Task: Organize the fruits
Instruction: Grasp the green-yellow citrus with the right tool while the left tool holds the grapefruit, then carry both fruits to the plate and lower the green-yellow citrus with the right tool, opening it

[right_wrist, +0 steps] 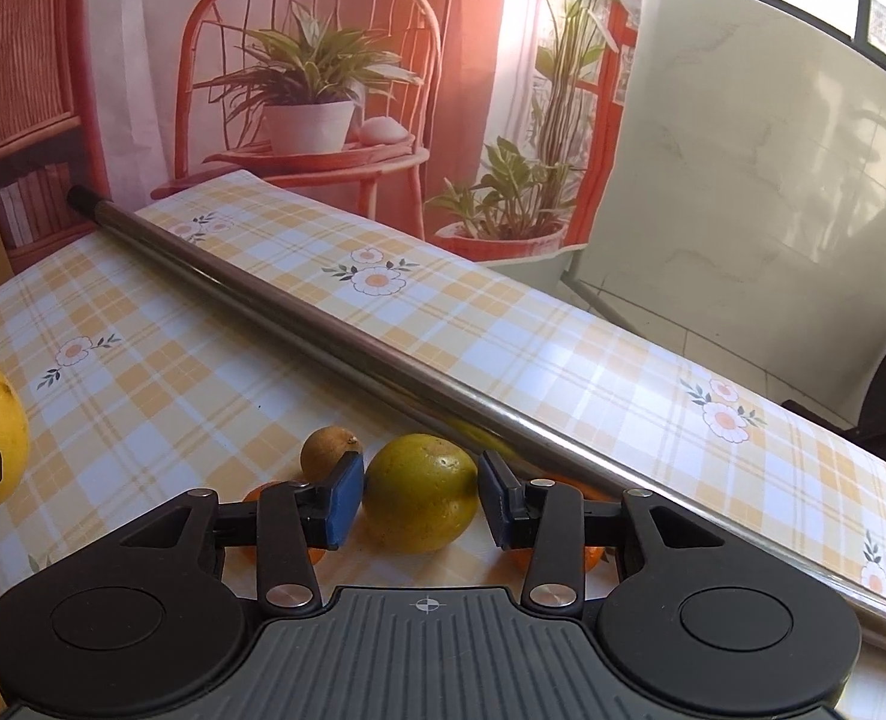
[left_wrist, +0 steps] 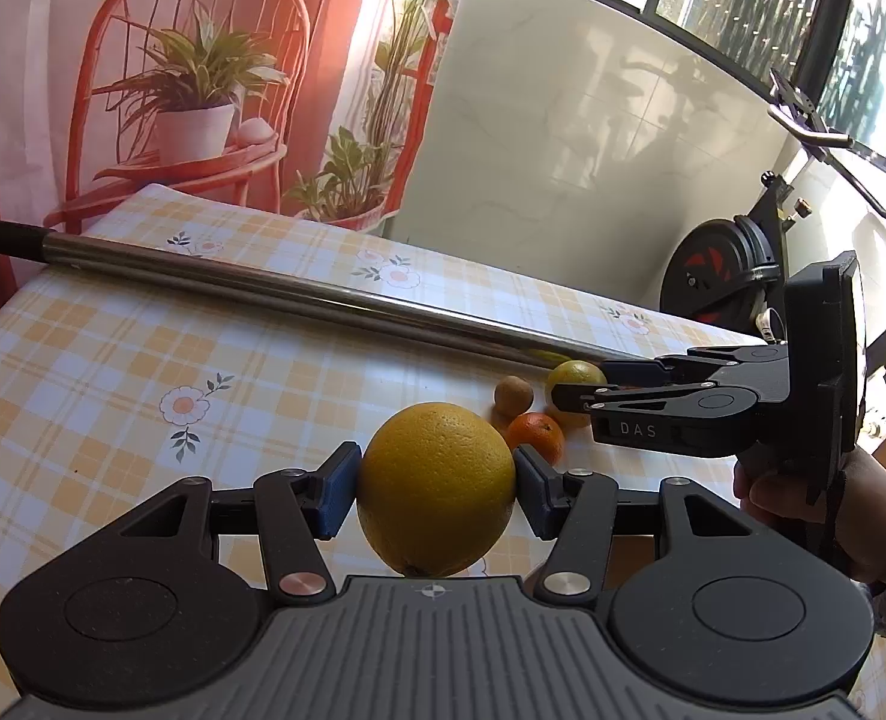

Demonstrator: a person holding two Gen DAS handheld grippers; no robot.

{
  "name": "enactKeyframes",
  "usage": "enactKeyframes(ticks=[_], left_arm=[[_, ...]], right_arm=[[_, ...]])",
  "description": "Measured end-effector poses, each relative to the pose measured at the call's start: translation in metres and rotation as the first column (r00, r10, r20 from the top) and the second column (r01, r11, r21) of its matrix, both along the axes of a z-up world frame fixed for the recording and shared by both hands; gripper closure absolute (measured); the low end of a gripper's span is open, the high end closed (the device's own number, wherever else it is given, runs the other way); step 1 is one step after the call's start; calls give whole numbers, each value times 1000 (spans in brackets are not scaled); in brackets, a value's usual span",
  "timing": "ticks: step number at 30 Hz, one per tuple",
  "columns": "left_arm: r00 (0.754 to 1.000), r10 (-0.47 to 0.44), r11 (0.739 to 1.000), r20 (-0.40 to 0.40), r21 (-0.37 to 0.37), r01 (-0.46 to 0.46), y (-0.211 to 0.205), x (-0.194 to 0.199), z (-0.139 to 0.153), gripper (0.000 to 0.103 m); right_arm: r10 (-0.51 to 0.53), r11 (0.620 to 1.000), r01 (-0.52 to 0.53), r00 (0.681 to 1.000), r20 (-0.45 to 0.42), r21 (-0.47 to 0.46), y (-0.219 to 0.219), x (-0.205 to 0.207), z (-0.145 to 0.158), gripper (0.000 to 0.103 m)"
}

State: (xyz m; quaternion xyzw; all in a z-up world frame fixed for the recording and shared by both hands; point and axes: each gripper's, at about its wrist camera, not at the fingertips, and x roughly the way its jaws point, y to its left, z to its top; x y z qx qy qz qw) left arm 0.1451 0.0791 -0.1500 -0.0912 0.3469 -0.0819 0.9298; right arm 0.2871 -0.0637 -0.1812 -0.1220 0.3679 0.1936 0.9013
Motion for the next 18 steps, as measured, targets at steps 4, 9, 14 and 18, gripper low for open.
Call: enactKeyframes(ticks=[4, 9, 14, 18], left_arm=[[1000, -3, 1000, -1, 1, 3, -1, 0, -1, 45], [1000, -8, 1000, -4, -1, 8, -1, -1, -1, 45], [1000, -12, 1000, -4, -7, 12, 0, -5, 0, 45], [1000, -15, 1000, -1, -6, 15, -1, -7, 2, 45]], right_arm=[[-15, 1000, 14, 1000, -14, -19, 0, 3, -3, 61], [-21, 999, 20, 999, -28, -25, 0, 5, -5, 60], [-33, 997, 32, 999, -25, -66, 7, 1, -4, 62], [-25, 998, 25, 1000, 0, -54, 5, -12, 3, 62]])
